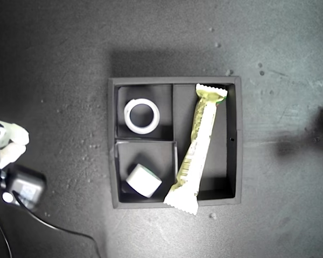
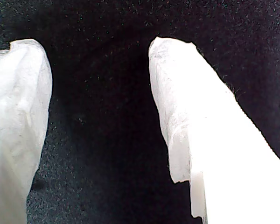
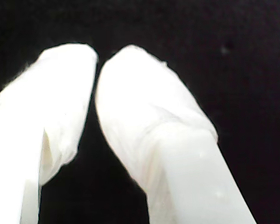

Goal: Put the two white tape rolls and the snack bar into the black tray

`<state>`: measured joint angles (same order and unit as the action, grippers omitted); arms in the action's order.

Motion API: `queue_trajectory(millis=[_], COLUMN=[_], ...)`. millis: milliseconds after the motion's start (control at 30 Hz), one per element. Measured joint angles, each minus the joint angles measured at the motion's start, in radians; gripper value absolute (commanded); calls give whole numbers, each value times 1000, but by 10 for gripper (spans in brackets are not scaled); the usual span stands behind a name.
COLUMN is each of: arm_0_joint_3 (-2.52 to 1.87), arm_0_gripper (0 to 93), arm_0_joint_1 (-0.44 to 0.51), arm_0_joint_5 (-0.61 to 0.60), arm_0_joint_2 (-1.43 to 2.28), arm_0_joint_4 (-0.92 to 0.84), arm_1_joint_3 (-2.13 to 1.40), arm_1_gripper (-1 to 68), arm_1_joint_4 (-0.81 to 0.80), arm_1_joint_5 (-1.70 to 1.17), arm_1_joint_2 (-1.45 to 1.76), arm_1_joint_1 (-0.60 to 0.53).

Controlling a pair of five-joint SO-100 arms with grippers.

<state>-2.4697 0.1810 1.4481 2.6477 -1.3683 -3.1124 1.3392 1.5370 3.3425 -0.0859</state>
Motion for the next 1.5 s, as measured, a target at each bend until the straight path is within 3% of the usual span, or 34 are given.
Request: queue_trajectory(millis=[300,767,1133,1400,1500], arm_0_joint_3=[-276,-589,-611,-611,-611], arm_0_gripper=[1,1,2,2,2], arm_0_joint_1=[0,-28,-44,-83,-83], arm_0_joint_5=[15,49,124,-74,-97], arm_0_joint_2=[195,678,687,687,687], arm_0_joint_4=[137,83,12,12,12], arm_1_joint_3=[0,0,0,0,0], arm_1_gripper=[138,138,138,138,138], arm_1_joint_4=[0,0,0,0,0], arm_1_joint_5=[0,0,0,0,0], arm_1_joint_2=[0,0,0,0,0], arm_1_joint_1=[-2,-3,3,3,3])
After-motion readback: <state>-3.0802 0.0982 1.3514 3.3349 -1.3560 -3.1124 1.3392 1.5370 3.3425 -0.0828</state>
